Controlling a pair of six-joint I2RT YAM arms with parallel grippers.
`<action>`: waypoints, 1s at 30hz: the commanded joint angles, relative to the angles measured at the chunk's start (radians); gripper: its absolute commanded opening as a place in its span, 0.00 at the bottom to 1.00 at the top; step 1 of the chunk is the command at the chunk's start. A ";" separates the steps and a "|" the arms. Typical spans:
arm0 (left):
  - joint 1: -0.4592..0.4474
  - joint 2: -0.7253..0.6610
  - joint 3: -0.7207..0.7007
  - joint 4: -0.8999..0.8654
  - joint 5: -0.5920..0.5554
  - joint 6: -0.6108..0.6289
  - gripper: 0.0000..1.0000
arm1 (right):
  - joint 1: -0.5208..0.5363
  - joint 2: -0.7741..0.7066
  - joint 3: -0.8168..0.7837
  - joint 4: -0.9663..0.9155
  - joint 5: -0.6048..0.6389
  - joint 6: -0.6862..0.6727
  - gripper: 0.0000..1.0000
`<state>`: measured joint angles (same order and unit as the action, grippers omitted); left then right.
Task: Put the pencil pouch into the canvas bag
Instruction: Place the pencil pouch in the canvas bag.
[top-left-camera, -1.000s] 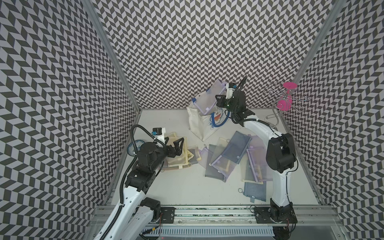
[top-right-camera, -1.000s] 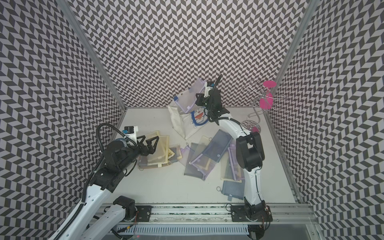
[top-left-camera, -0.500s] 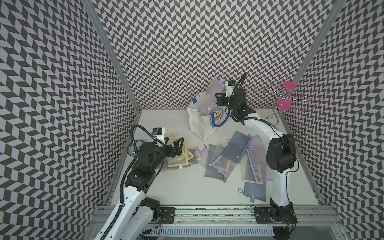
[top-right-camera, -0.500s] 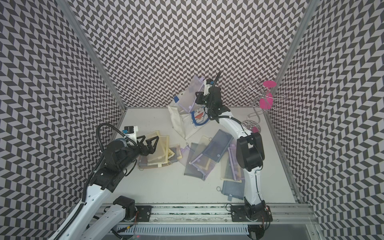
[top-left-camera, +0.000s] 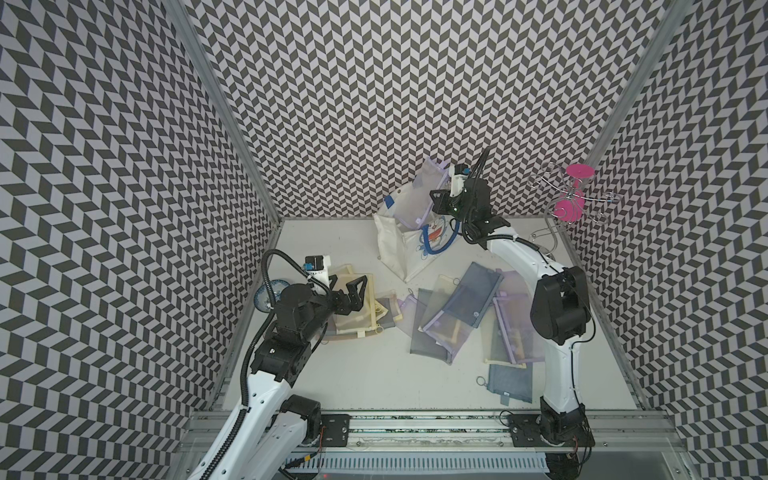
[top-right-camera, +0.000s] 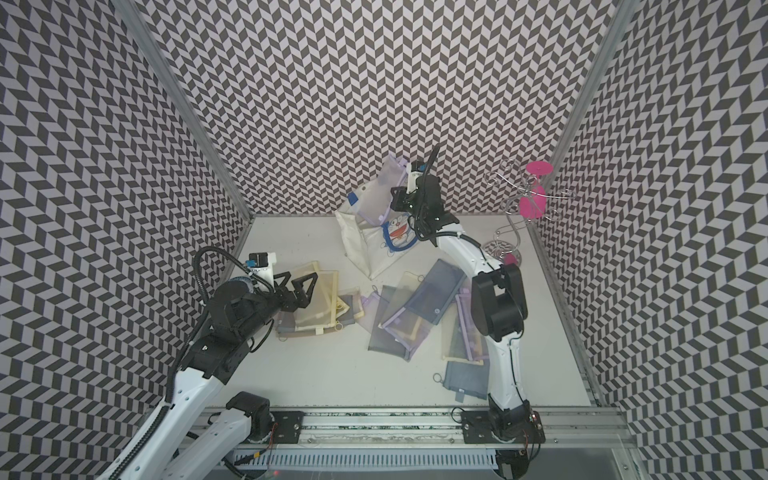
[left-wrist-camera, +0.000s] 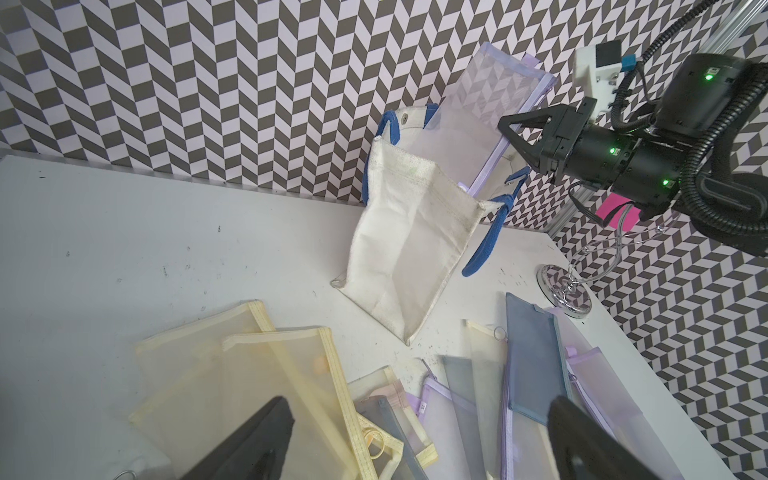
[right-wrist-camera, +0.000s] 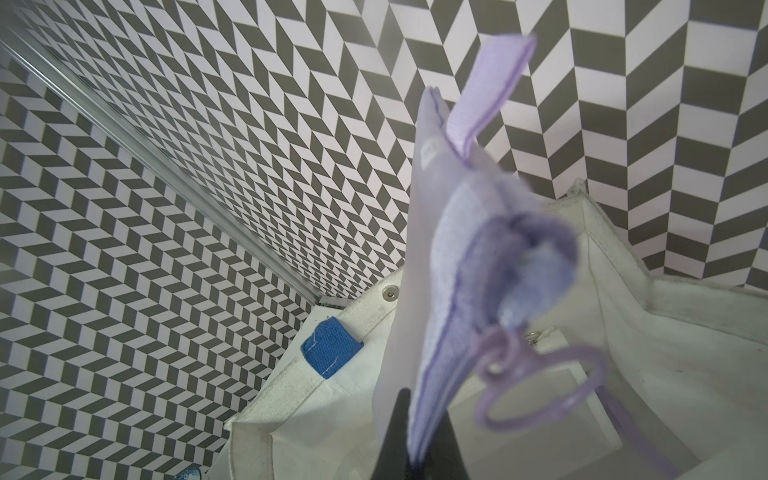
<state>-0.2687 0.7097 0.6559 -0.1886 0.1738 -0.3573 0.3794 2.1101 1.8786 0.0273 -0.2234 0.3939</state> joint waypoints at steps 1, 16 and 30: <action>0.007 -0.001 -0.008 0.015 0.010 -0.002 0.96 | 0.007 0.015 0.008 0.031 -0.001 -0.005 0.17; 0.013 0.005 -0.010 0.015 0.015 -0.006 0.96 | 0.007 -0.078 -0.021 -0.008 0.068 -0.058 0.87; 0.022 0.002 -0.013 0.021 0.027 -0.008 0.96 | -0.024 -0.069 0.054 -0.161 0.038 -0.119 0.94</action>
<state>-0.2543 0.7143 0.6544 -0.1883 0.1864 -0.3607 0.3630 2.0411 1.8729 -0.0902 -0.1741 0.3122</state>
